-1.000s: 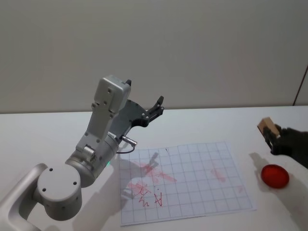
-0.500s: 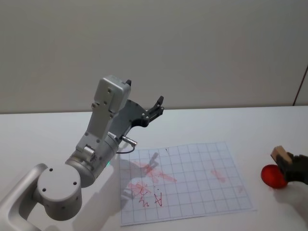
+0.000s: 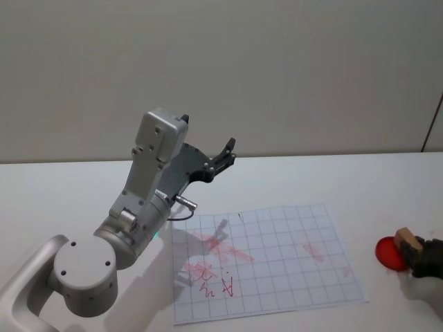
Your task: Use the one hand to pick up the stamp and affix it onto the A4 paper.
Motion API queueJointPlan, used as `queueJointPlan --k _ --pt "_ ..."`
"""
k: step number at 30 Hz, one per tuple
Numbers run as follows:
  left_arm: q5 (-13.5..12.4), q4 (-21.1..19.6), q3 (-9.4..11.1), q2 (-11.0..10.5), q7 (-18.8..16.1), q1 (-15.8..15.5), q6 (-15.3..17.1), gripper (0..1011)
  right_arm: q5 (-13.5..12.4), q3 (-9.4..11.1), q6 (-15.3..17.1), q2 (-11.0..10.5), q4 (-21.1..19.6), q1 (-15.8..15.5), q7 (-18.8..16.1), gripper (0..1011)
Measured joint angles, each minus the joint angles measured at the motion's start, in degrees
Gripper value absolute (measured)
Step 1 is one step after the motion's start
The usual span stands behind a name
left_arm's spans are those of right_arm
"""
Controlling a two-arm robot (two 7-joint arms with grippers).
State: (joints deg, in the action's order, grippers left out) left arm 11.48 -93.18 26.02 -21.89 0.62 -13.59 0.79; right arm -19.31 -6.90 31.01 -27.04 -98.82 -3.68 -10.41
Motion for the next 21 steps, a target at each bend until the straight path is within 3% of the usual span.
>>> queueJointPlan --k 10,21 --pt "0.0 0.0 0.0 0.0 0.0 0.0 0.0 1001 1.0 -0.7 0.1 0.4 0.7 0.6 -1.7 221" --pt "0.0 0.0 0.0 0.0 0.0 0.0 0.0 1001 1.5 -1.1 0.1 0.7 1.0 1.1 -2.6 579"
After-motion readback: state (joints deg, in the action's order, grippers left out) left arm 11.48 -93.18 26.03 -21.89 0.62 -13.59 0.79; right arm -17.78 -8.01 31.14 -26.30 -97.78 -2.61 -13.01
